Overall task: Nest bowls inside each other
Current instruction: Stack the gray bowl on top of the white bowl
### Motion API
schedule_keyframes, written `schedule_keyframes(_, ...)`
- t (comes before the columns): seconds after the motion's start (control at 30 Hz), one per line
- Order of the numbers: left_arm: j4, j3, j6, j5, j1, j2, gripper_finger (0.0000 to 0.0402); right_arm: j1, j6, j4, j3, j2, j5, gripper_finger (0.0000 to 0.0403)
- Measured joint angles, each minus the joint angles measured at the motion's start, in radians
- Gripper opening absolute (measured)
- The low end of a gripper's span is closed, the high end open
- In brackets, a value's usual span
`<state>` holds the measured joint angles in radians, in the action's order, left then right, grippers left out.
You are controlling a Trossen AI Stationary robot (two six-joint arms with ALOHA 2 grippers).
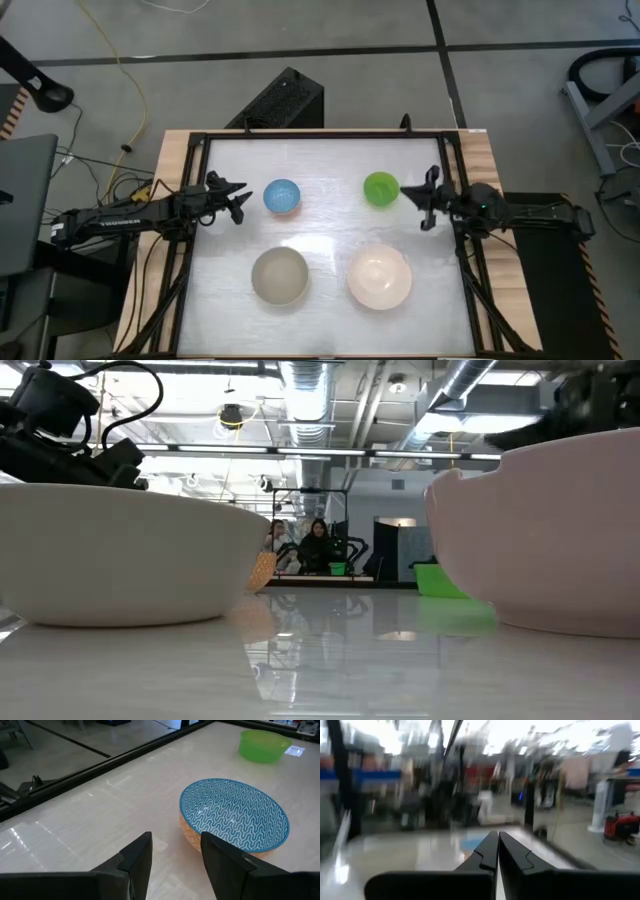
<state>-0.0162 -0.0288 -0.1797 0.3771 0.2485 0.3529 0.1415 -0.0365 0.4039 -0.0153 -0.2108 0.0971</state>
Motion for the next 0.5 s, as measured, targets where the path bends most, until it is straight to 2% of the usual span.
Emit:
schedule_keyframes(0.17,0.000,0.000,0.000,0.000,0.000,0.000,0.0158,0.016,-0.042,0.025,-0.034,-0.073,0.003,0.0036)
schedule_keyframes(0.3,0.000,0.000,0.000,-0.001,0.000,0.000,0.0158,0.016,-0.039,0.100,-0.102,-0.250,0.018,0.0047)
schedule_keyframes(0.5,0.000,0.000,0.000,-0.001,0.000,0.000,0.0158,0.016,-0.006,0.125,-0.304,-0.574,0.009,0.0071)
